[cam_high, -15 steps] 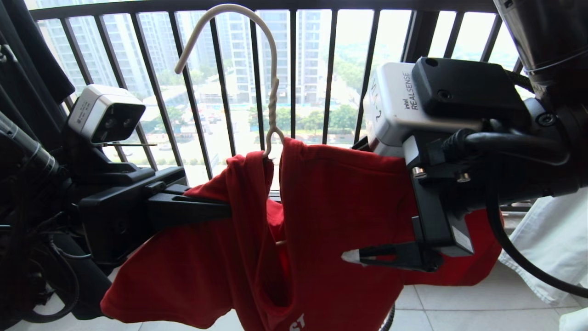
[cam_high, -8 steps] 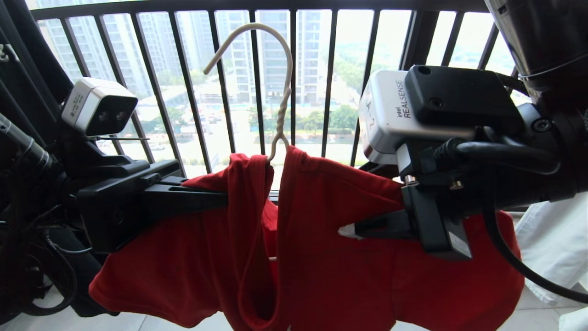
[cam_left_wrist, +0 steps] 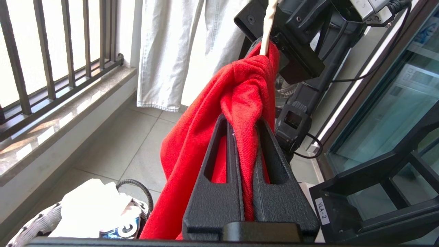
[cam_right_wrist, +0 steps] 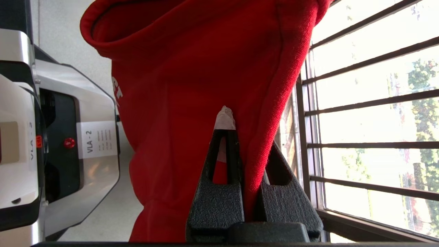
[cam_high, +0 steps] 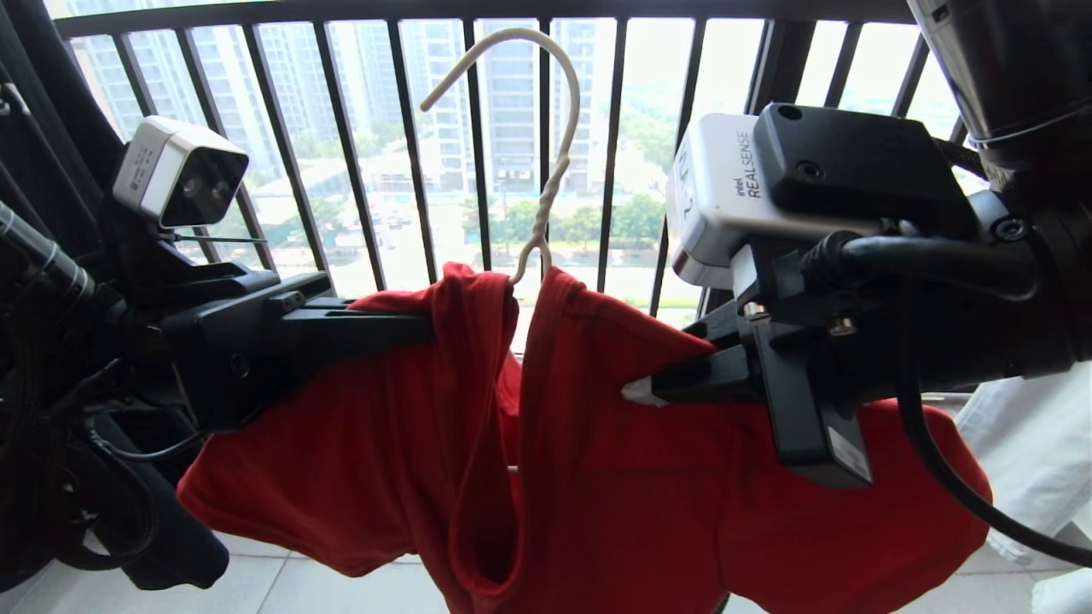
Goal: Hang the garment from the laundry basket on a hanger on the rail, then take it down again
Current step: Hang the clothes rack on the clothesline
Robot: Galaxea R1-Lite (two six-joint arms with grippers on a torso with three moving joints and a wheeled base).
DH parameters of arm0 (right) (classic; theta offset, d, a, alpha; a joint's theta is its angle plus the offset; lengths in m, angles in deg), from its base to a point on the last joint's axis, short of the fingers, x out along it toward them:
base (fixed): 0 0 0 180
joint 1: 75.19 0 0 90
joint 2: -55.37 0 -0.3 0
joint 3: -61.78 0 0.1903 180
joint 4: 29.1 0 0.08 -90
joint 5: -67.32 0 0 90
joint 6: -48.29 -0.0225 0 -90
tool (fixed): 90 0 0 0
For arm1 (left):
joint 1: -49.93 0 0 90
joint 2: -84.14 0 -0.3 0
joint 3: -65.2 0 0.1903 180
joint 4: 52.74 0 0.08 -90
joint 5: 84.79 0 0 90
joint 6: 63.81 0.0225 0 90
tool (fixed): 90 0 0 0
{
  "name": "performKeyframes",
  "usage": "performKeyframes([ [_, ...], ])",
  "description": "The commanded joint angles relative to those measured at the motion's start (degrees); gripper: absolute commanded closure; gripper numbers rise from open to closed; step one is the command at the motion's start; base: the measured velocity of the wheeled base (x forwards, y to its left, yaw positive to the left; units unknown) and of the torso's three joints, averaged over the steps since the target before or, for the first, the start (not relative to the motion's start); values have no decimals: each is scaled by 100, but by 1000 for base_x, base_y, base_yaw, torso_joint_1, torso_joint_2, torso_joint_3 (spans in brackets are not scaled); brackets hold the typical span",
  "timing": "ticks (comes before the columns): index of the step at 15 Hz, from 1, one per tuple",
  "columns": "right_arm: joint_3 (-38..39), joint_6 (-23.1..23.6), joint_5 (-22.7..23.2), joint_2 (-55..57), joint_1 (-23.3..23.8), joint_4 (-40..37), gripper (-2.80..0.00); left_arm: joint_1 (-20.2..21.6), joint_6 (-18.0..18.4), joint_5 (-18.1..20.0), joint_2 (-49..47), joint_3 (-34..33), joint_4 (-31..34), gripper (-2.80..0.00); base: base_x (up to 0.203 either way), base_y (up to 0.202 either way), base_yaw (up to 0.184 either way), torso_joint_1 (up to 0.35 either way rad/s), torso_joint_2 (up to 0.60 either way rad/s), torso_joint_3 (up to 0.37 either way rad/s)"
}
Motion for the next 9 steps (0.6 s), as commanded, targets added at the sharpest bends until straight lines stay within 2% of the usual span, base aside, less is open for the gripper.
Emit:
performKeyframes([
  [1, -7, 37, 32, 0, -8, -26, 0, -3, -174, -1, -46, 65, -34, 0, 0, 0, 0, 0, 0, 0],
  [2, -7, 37, 32, 0, -8, -26, 0, -3, -213, -1, -120, 83, -49, 0, 0, 0, 0, 0, 0, 0],
  [3, -16, 37, 23, 0, -8, -26, 0, -3, -211, -1, -190, 88, -51, -79, 0, 0, 0, 0, 0, 0],
  [4, -16, 37, 32, 0, -8, -26, 0, -3, -212, -1, -208, 97, -51, -280, 0, 0, 0, 0, 0, 0],
  [9, -16, 37, 23, -8, -8, -26, 0, -3, -209, -7, -157, 97, -55, -280, 0, 0, 0, 0, 0, 0],
])
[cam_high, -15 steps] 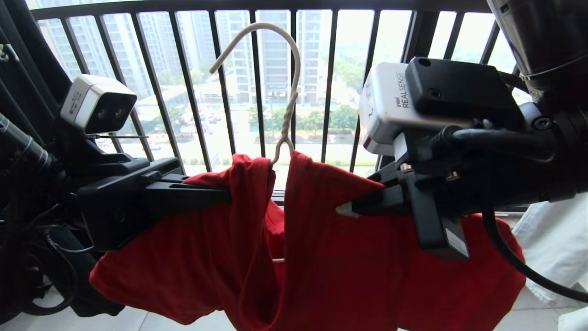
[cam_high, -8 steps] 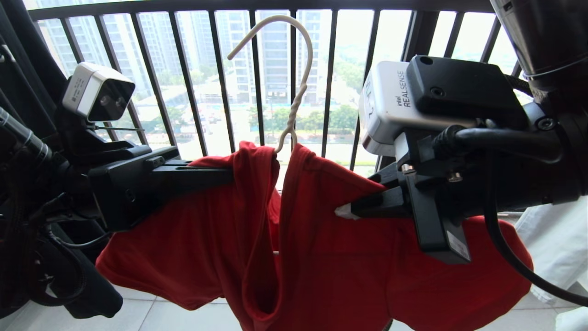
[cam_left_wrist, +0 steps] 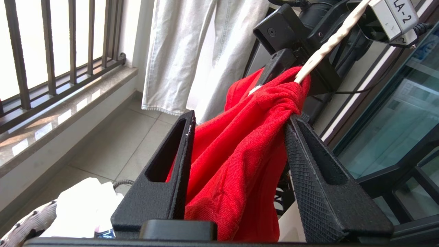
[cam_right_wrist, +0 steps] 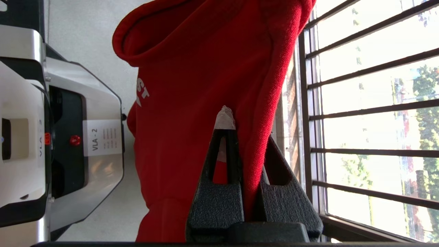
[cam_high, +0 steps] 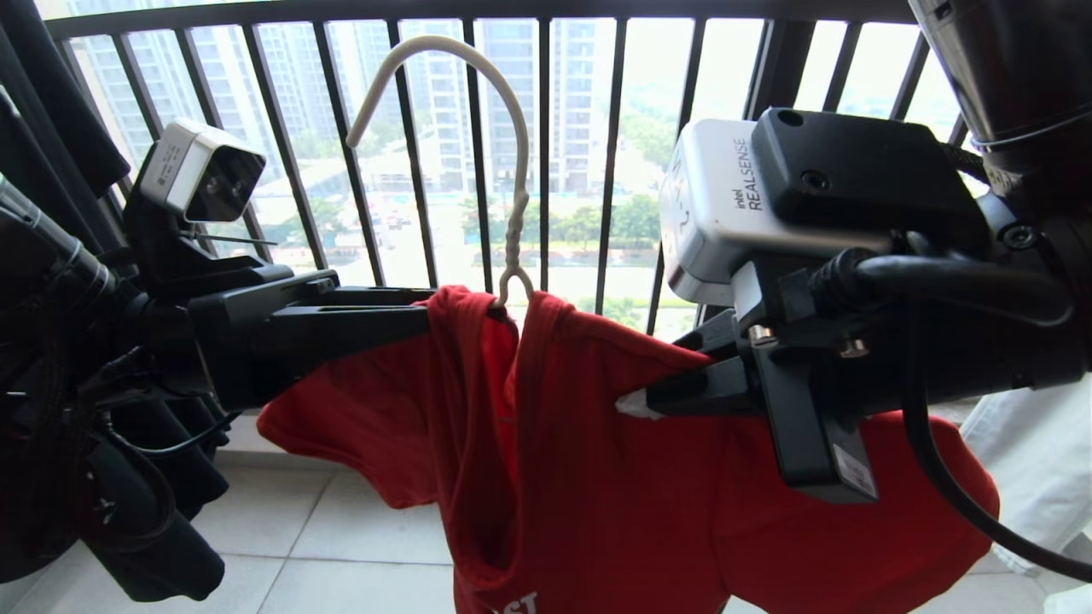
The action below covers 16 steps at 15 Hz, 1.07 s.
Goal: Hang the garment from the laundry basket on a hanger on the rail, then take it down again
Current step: Hang the clothes rack on the clothesline
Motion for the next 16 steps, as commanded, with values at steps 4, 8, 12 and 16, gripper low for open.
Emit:
performKeyframes([
  [4, -3, -1, -14, -49, 11, -10, 0, 180, 251, 61, 43, 1, -45, -280, 0, 0, 0, 0, 0, 0],
  [8, -6, -185, -23, -195, 135, -1, 0, 437, 386, 64, 44, -6, -45, -280, 0, 0, 0, 0, 0, 0],
  [12, -3, -198, -8, -242, 328, 0, 0, 518, 378, 64, 8, 30, -45, -280, 0, 0, 0, 0, 0, 0],
  [16, -12, -227, 25, -207, 527, 30, 0, 847, 381, 25, -15, 201, -45, 0, 0, 0, 0, 0, 0, 0],
])
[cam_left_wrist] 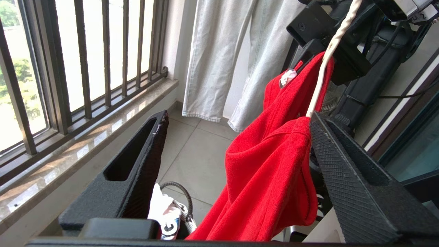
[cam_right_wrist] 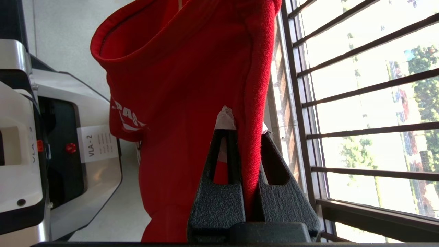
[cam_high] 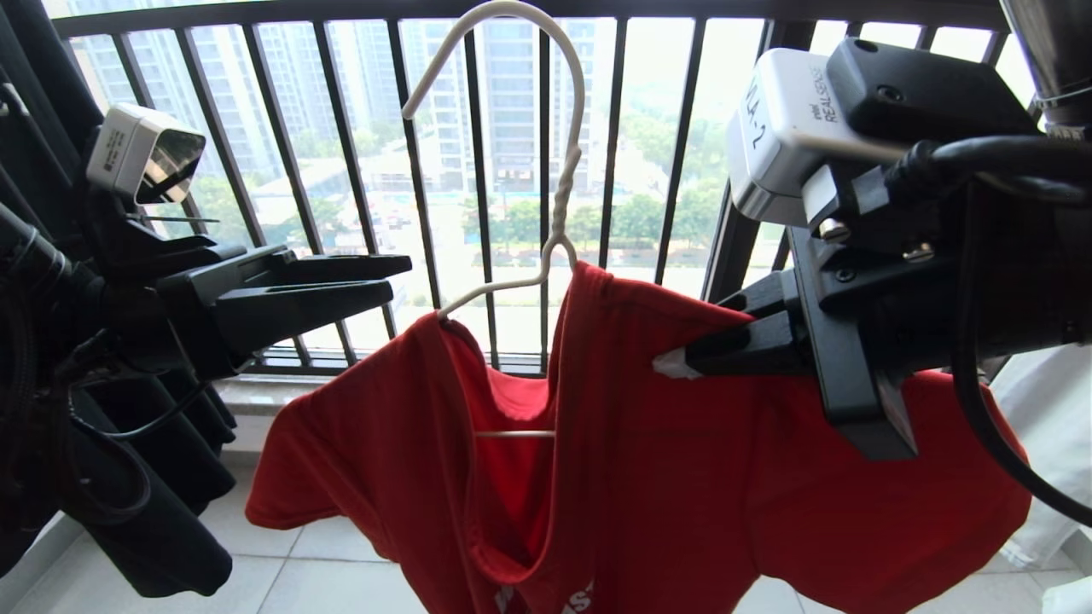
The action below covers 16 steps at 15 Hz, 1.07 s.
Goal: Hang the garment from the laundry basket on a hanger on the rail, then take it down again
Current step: Hang the clothes rack on the clothesline
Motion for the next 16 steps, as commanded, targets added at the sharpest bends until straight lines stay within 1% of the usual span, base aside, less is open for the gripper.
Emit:
performKeyframes([
  [1, -4, 0, 65, 19, 117, 10, 0, 214, -84, -115, -12, 158, -33, 0, 0, 0, 0, 0, 0, 0],
  [2, 0, -143, 86, 26, 172, 102, 0, 285, -210, -213, 0, 231, -32, 0, 0, 0, 0, 0, 0, 0],
  [3, 3, -378, 89, 33, 190, 255, 0, 347, -360, -233, 11, 293, -32, 0, 0, 0, 0, 0, 0, 0],
  [4, 12, -508, 89, 33, 213, 372, 0, 394, -458, -242, 20, 364, -28, 0, 0, 0, 0, 0, 0, 0],
  [7, 4, -556, 107, 28, 375, 404, 0, 581, -527, -271, 119, 465, -11, 0, 0, 0, 0, 0, 0, 0],
  [9, 4, -588, 156, 28, 549, 412, 0, 736, -846, -363, 267, 541, -6, 0, 0, 0, 0, 0, 0, 0],
  [10, 4, -794, 173, 23, 600, 436, 0, 860, -977, -379, 325, 576, -8, 0, 0, 0, 0, 0, 0, 0],
  [12, 30, -1199, 169, 19, 705, 753, 0, 1058, -1106, -383, 476, 609, -8, 0, 0, 0, 0, 0, 0, 0],
  [13, 56, -1277, 160, 19, 773, 883, 0, 1150, -1166, -383, 568, 627, -6, 0, 0, 0, 0, 0, 0, 0],
  [16, 227, -1314, 167, -57, 860, 932, 0, 1436, -1375, -383, 785, 681, 1, 0, 0, 0, 0, 0, 0, 0],
])
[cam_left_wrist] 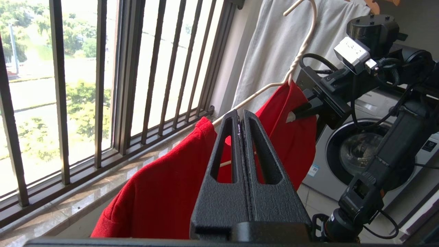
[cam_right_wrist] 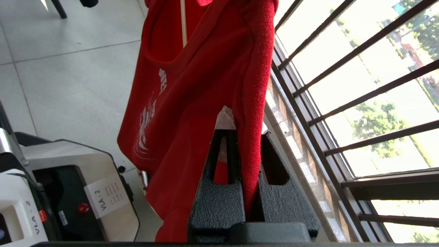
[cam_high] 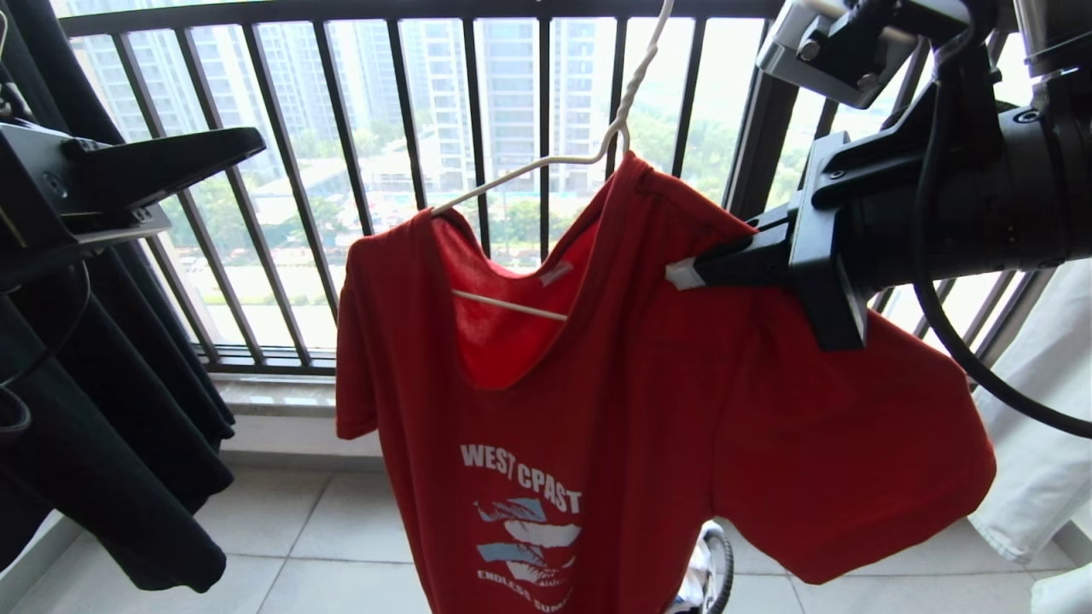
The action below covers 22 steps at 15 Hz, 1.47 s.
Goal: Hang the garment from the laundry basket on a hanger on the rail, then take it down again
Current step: Hang the clothes rack on the clothesline
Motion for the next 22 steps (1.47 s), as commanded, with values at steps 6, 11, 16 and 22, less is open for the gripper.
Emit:
performKeyframes([
  [6, 470, -345, -39, -278, 233, 694, 0, 463, -199, 70, 255, 156, 20, 0, 0, 0, 0, 0, 0, 0],
  [11, 641, -362, -48, -395, 326, 870, 0, 470, -189, -153, 337, 698, 1458, 0, 0, 0, 0, 0, 0, 0],
  [16, 641, -362, -48, -396, 334, 870, 0, 385, -161, -1262, 336, 1766, 3509, 0, 0, 0, 0, 0, 0, 0],
  [22, 634, -354, -48, -409, 405, 878, 0, 36, 2218, -3118, 91, 2694, 6355, 0, 0, 0, 0, 0, 0, 0],
])
